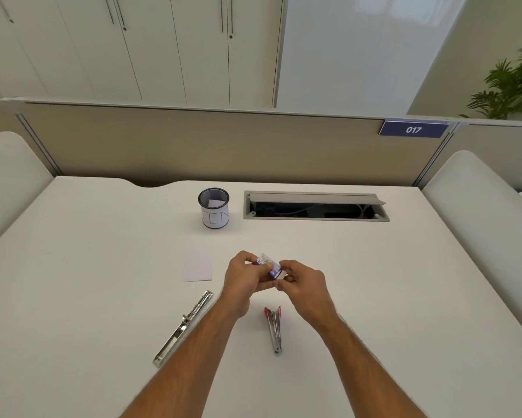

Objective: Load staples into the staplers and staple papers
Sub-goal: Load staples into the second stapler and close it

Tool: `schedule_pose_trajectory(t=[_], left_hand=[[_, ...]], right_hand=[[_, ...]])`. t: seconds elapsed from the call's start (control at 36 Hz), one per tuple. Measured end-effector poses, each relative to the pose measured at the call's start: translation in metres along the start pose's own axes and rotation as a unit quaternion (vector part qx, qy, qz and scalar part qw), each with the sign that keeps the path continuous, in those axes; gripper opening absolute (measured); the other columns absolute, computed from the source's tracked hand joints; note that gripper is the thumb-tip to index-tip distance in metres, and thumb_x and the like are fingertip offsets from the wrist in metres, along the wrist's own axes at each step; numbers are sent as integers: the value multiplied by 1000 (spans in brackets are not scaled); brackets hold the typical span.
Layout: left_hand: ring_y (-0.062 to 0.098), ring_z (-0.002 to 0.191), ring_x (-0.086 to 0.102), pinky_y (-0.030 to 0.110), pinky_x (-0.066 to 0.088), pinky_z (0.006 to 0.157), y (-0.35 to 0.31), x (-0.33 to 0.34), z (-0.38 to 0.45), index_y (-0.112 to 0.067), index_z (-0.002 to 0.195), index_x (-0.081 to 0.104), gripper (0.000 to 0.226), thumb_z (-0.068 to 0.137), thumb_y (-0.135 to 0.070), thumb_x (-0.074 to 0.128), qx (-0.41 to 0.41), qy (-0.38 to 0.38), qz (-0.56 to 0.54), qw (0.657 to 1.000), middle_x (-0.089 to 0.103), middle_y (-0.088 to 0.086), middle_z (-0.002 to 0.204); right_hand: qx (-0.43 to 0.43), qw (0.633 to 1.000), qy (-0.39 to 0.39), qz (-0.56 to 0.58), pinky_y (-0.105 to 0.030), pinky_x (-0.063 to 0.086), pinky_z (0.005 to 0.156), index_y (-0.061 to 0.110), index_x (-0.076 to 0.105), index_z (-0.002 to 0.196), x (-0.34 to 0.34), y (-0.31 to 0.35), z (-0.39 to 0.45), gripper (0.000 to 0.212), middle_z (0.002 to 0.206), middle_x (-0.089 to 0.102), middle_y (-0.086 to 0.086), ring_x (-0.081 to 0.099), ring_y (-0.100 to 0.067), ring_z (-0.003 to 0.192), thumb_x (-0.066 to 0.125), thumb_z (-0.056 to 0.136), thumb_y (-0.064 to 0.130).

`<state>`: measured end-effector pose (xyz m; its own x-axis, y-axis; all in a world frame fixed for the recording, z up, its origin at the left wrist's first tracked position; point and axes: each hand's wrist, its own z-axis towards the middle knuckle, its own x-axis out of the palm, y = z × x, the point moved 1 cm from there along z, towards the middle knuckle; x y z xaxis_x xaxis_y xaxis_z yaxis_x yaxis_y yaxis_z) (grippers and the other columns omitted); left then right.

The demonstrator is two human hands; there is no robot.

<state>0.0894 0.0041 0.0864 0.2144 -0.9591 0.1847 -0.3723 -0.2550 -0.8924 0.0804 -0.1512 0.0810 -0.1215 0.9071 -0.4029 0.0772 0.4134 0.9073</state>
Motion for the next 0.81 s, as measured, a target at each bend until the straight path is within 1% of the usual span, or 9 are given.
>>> schedule_pose_trajectory(t=[0.08,0.22,0.36,0.42,0.5,0.58,0.69,0.75,0.81], left_hand=[[37,75,78,36,63,61,-1,-3,-3,-7,97,50,17,92,2,64,-4,-3,-17,1000,76,27,86],[38,76,78,36,63,61,-1,-2,-7,-7,103,50,18,94,1,63,-5,-3,-45,999,76,26,88],[37,75,78,34,62,61,-1,-1,-10,-7,102,49,18,94,1,62,8,-4,-36,999,77,22,86],[38,75,78,34,62,61,-1,1,-12,-8,101,48,17,94,0,62,12,-3,-32,999,77,22,85],[37,75,78,36,63,63,-2,1,-15,-7,102,48,17,95,-1,62,19,-3,-18,1000,76,24,89],[36,74,78,35,63,62,-3,1,-18,-8,101,49,17,94,-1,63,25,-2,-8,1000,75,26,92],[31,71,78,35,63,64,-3,0,-20,-8,105,51,17,94,-3,63,32,1,20,999,76,22,92],[31,72,78,38,65,67,-2,0,-20,-8,107,52,19,94,-4,64,33,-2,40,999,76,21,94],[32,73,78,38,65,68,-1,1,-20,-9,108,52,19,94,-4,64,33,-2,48,998,76,21,94]], right_hand=[[0,1000,4,13,-34,61,77,21,71,118,-1,4,-4,38,88,75,20,73,-11,81,75,82,12],[-13,999,7,50,-44,63,79,31,67,109,-3,7,-9,35,99,77,13,74,-10,86,76,81,12],[-36,998,-13,51,-39,64,74,28,69,105,-5,12,-13,20,95,77,7,75,-15,82,75,86,23],[-45,998,-20,50,-33,64,73,23,71,98,-6,13,-13,10,90,77,6,75,-15,81,66,94,15],[-48,998,-14,23,-27,62,73,21,72,91,-9,15,-14,26,84,77,7,74,-14,79,55,94,2],[-54,999,0,-6,-28,63,74,20,74,89,-13,15,-14,29,83,77,7,74,-14,79,55,90,-1],[-48,998,25,-24,-36,64,76,19,76,87,-16,16,-12,10,81,78,6,75,-15,77,67,90,18],[-48,998,27,-28,-37,65,74,19,76,84,-17,18,-13,13,79,78,6,75,-15,75,70,90,28],[-50,998,18,-22,-35,65,72,18,73,80,-18,20,-15,12,76,77,5,75,-14,73,71,89,25]])
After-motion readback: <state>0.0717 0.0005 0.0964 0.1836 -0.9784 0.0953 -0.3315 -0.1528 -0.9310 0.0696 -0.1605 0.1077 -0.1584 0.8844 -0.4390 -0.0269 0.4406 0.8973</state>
